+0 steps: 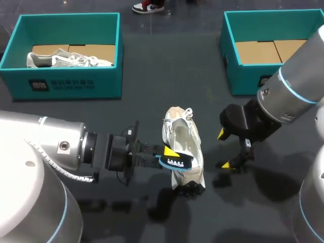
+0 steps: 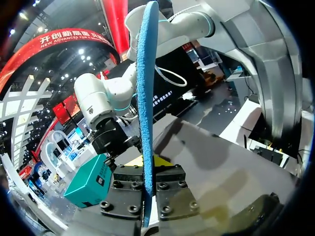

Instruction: Take the shoe out of the shoebox, open the shoe tongue, remove and reinsert the insole, then place the shoe into the shoebox

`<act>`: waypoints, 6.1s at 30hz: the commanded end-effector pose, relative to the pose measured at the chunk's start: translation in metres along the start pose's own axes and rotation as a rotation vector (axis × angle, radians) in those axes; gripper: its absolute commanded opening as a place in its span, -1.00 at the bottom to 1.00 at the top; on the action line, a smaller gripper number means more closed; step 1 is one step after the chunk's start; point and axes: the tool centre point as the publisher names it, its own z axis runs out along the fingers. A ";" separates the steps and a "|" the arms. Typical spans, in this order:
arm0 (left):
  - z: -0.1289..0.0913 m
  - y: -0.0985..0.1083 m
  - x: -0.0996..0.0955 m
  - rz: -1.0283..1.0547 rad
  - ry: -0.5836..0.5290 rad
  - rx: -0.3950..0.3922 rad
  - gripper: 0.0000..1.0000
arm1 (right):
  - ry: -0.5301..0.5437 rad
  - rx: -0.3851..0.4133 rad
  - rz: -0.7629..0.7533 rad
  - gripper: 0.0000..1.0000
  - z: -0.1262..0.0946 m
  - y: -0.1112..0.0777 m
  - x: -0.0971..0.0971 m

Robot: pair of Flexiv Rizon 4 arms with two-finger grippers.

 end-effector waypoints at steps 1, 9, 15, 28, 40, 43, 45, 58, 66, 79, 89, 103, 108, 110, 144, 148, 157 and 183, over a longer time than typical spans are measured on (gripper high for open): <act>0.006 0.003 0.002 0.005 -0.021 -0.003 -1.00 | 0.004 0.050 -0.003 1.00 0.022 0.010 -0.009; 0.006 0.003 0.002 0.005 -0.021 -0.003 -1.00 | 0.007 0.056 0.023 1.00 0.022 0.008 -0.007; 0.010 0.008 0.003 -0.019 -0.036 -0.005 -1.00 | 0.023 0.087 0.004 1.00 0.030 0.014 -0.009; 0.007 0.015 0.005 -0.023 -0.034 -0.011 -1.00 | -0.018 0.048 -0.026 1.00 0.042 0.013 -0.005; 0.008 0.017 0.003 -0.026 -0.043 -0.011 -1.00 | -0.013 0.057 -0.046 1.00 0.045 0.015 -0.008; 0.009 0.017 0.003 -0.029 -0.043 -0.010 -1.00 | -0.016 0.057 -0.043 1.00 0.045 0.014 -0.008; 0.010 0.019 0.003 -0.030 -0.041 -0.012 -1.00 | -0.021 0.056 -0.043 1.00 0.046 0.014 -0.008; 0.024 0.024 0.001 -0.055 -0.034 -0.017 -1.00 | -0.021 0.048 -0.041 1.00 0.049 0.011 -0.010; 0.034 0.025 0.000 -0.027 -0.019 -0.065 -1.00 | -0.021 0.048 -0.041 1.00 0.049 0.011 -0.010; 0.044 0.036 -0.004 -0.071 -0.001 -0.023 -1.00 | -0.021 0.048 -0.041 1.00 0.049 0.011 -0.010; 0.056 0.046 -0.008 -0.080 0.005 -0.002 -1.00 | -0.021 0.048 -0.041 1.00 0.049 0.011 -0.010; 0.066 0.057 -0.012 -0.127 0.010 -0.003 -1.00 | -0.021 0.048 -0.041 1.00 0.049 0.011 -0.010; 0.066 0.057 -0.012 -0.127 0.010 -0.003 -1.00 | -0.021 0.048 -0.041 1.00 0.049 0.011 -0.010; 0.069 0.058 -0.011 -0.117 0.008 -0.008 -1.00 | -0.021 0.048 -0.041 1.00 0.049 0.011 -0.010; 0.076 0.088 -0.012 -0.184 -0.053 -0.010 -1.00 | -0.021 0.048 -0.041 1.00 0.049 0.011 -0.010; 0.076 0.093 -0.013 -0.189 -0.064 -0.016 -1.00 | -0.021 0.048 -0.041 1.00 0.049 0.011 -0.010; 0.077 0.106 -0.012 -0.194 -0.089 -0.025 -1.00 | -0.021 0.048 -0.041 1.00 0.049 0.011 -0.010; 0.073 0.148 -0.010 -0.141 -0.138 -0.051 -1.00 | -0.021 0.048 -0.041 1.00 0.049 0.011 -0.010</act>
